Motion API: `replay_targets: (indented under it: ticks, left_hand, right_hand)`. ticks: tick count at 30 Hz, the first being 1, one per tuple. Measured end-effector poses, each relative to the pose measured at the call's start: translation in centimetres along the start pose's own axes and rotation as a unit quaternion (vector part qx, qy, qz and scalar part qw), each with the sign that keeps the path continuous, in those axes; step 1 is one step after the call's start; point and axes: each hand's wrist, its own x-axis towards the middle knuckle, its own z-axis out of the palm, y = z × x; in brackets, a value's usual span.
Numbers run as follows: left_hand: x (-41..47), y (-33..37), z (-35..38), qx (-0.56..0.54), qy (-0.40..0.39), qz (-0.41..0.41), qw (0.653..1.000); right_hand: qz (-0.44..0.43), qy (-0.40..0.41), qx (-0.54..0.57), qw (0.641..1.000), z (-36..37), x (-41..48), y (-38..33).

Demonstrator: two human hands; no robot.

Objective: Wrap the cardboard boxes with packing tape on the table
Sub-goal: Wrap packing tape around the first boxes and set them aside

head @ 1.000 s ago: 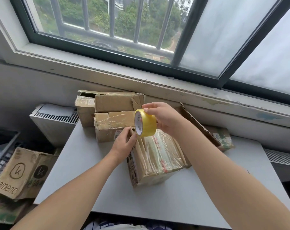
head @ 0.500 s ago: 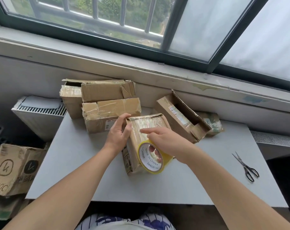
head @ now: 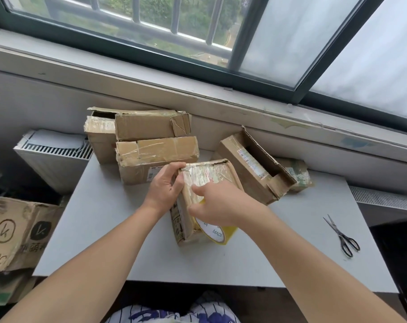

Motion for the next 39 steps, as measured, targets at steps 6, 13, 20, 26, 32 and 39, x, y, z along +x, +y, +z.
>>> replay_targets:
  ticks: [6,13,20,26,32,39]
  left_hand:
    - [-0.4,-0.1,0.0,0.026,-0.007,0.052,0.998]
    - [0.1,-0.4,-0.2,0.051,-0.009,0.055,0.997]
    - [-0.1,-0.2,0.2,0.054,0.005,0.046,0.997]
    - [-0.4,0.0,0.4,0.059,0.008,0.048,0.997]
    - [-0.5,-0.5,0.5,0.052,0.010,0.028,0.998]
    - [-0.8,0.1,0.7,0.060,0.001,0.021,0.998]
  right_hand:
    - [0.001,0.009,0.002,1.000,0.6,0.3,0.3]
    - [-0.002,0.026,0.017,1.000,0.9,0.5,1.0]
    - [-0.010,0.066,0.048,0.997,2.0,-1.8,2.1]
    - [-0.002,0.062,0.115,0.991,4.9,-3.9,2.8]
    - [-0.004,0.079,0.153,0.985,7.9,-5.0,3.3]
    - [0.019,0.099,0.124,0.987,12.0,-5.5,4.1]
